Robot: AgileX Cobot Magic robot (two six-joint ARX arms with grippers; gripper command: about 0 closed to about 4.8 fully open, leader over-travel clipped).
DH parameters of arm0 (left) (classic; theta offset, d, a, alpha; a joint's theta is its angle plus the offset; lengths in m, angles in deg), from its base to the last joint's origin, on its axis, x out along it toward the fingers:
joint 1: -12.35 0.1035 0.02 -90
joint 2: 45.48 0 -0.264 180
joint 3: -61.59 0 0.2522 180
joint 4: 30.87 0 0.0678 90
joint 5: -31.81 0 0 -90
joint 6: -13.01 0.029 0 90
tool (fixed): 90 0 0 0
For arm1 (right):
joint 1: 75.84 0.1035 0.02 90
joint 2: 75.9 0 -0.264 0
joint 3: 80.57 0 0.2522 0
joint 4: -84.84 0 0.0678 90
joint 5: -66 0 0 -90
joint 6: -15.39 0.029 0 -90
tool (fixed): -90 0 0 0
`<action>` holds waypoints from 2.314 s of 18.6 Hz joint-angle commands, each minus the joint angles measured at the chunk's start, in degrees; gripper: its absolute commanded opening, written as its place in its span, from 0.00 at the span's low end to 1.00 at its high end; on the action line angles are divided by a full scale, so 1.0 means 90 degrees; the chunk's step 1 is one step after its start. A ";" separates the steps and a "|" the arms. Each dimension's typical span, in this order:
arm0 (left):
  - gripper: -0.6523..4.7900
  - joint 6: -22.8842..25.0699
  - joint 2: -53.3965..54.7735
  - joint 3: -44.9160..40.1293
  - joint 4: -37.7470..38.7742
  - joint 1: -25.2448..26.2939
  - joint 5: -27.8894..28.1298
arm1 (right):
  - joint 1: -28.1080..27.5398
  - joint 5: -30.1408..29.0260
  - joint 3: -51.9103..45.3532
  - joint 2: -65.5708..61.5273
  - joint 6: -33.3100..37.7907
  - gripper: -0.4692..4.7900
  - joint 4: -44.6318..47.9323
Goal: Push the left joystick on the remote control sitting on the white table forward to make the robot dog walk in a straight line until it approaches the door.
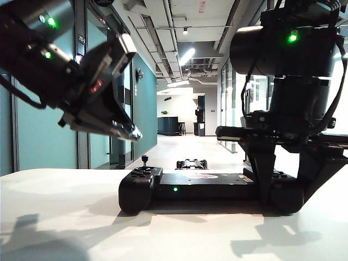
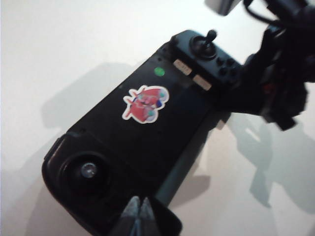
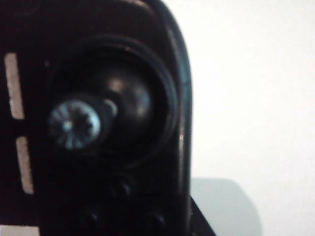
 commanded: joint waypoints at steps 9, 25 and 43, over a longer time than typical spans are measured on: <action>0.11 0.0027 0.0923 0.0002 -0.0947 -0.0010 -0.0233 | 0.0002 -0.0117 -0.0019 -0.0034 -0.0168 0.37 -0.0153; 0.11 0.0024 0.1416 0.0005 -0.1702 -0.0002 -0.0051 | 0.0002 -0.0248 -0.0019 -0.0039 -0.0168 0.37 -0.0160; 0.11 -0.0022 0.1440 0.0005 -0.1919 -0.0002 0.0010 | 0.0002 -0.0260 -0.0019 -0.0039 -0.0168 0.37 -0.0163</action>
